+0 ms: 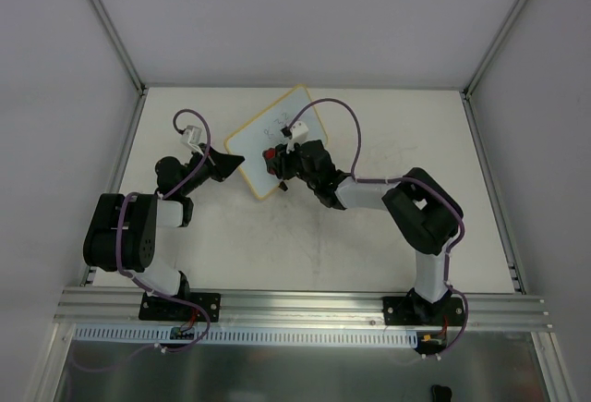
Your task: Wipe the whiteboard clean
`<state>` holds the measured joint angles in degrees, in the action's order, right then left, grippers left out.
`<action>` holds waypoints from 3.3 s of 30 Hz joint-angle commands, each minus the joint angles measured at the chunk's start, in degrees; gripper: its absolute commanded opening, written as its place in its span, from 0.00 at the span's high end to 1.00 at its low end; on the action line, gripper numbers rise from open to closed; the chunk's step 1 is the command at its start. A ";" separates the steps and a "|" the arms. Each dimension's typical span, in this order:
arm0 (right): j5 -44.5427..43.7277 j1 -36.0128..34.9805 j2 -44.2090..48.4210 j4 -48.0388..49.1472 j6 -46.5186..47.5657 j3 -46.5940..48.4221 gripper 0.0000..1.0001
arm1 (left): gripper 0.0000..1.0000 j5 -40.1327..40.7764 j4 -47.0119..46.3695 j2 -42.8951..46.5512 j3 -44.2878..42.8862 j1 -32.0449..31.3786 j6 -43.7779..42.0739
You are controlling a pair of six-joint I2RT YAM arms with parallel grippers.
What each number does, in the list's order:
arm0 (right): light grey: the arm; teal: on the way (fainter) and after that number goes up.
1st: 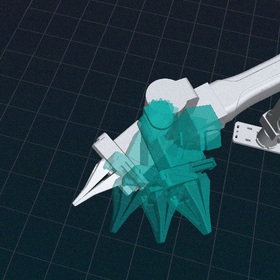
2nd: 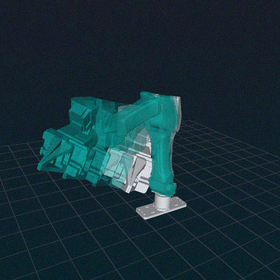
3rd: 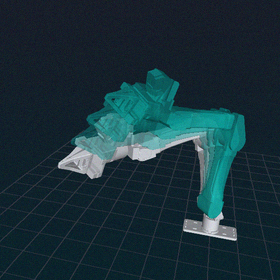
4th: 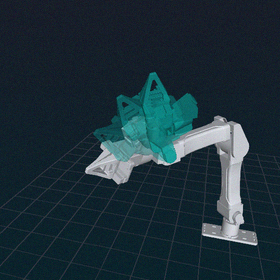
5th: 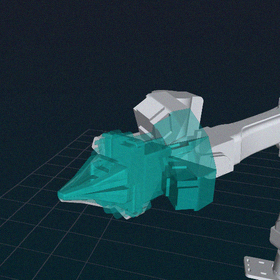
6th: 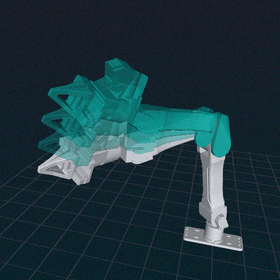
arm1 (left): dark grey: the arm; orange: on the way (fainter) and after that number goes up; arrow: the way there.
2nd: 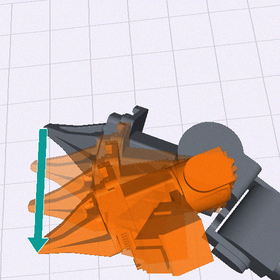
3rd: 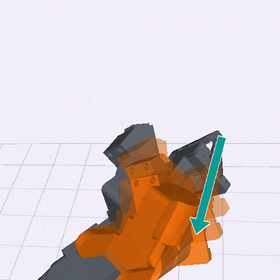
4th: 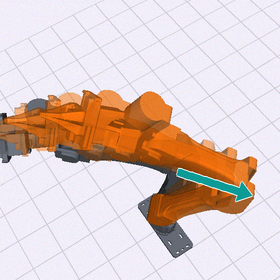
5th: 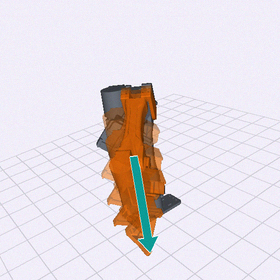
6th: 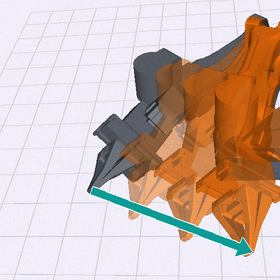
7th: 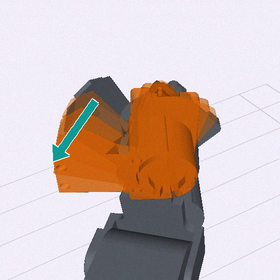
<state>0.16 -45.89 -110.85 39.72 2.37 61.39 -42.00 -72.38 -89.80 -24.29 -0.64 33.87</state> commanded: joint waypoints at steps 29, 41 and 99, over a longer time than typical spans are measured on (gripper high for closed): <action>14.69 21.01 -9.47 -11.94 -17.84 17.53 1.00 | 1.00 -4.67 -13.93 0.15 -1.19 -0.67 -0.29; 17.06 19.62 -8.78 -18.37 -13.63 23.70 1.00 | 1.00 -4.67 -13.75 -0.20 -1.46 -0.67 -0.21; 18.73 17.15 -16.86 -33.05 -5.80 46.19 1.00 | 1.00 -6.87 -14.02 -0.82 -2.34 -1.03 1.29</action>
<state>16.03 -27.62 -126.91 4.51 -4.97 104.90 -42.85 -73.41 -90.50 -24.73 -0.08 35.22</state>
